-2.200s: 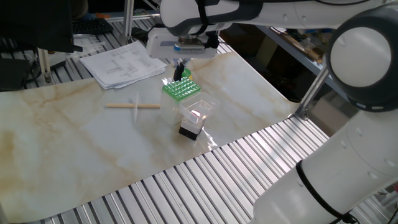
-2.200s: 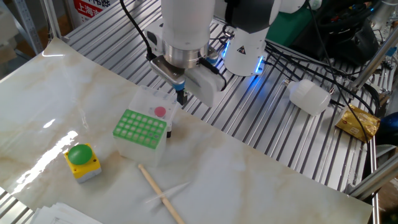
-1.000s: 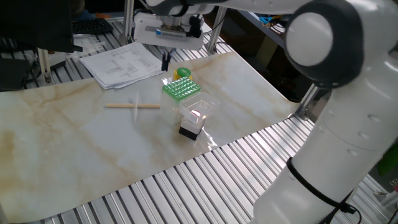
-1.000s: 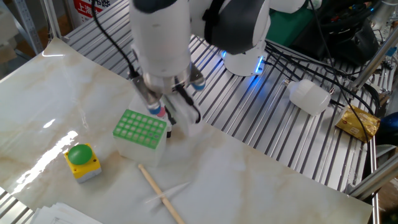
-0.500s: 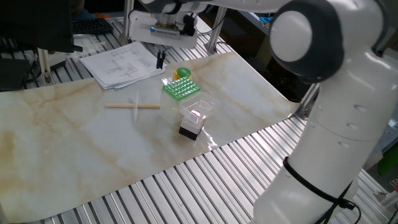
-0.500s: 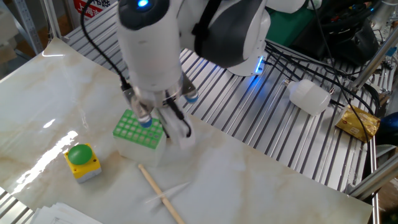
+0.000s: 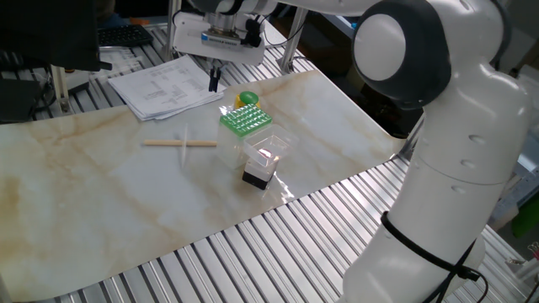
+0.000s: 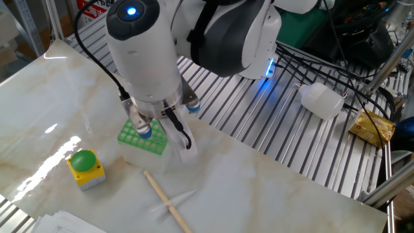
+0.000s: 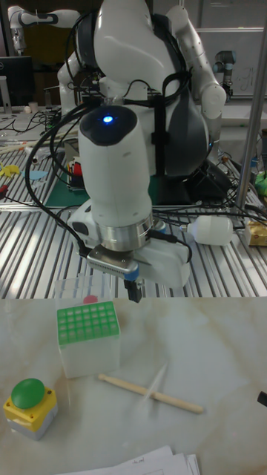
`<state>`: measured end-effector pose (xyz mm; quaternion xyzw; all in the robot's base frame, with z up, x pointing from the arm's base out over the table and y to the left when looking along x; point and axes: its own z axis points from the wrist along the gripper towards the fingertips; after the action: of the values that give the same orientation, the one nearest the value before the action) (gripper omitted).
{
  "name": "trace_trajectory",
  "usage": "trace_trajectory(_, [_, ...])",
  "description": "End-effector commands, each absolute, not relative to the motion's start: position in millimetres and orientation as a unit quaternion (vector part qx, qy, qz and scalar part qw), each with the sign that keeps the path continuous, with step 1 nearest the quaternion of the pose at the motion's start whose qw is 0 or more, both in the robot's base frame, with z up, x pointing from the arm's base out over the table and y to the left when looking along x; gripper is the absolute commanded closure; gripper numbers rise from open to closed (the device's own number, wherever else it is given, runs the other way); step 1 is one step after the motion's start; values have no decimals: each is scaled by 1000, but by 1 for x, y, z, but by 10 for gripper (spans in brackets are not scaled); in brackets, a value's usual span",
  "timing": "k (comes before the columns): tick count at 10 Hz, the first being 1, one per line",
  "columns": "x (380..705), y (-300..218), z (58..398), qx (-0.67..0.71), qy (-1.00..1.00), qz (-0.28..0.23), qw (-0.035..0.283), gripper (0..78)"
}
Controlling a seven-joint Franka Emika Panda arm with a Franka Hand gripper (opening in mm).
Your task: Insert a large pipette tip into the holder for large pipette tips
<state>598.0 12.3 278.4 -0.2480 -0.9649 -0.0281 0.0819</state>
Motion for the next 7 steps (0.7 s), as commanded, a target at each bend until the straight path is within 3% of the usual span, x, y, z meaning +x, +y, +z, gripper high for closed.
trace_trajectory(1, [599,12,280,-252,-964,-28,80,776])
trace_trajectory(7, [599,12,280,-277,-957,-22,87,776])
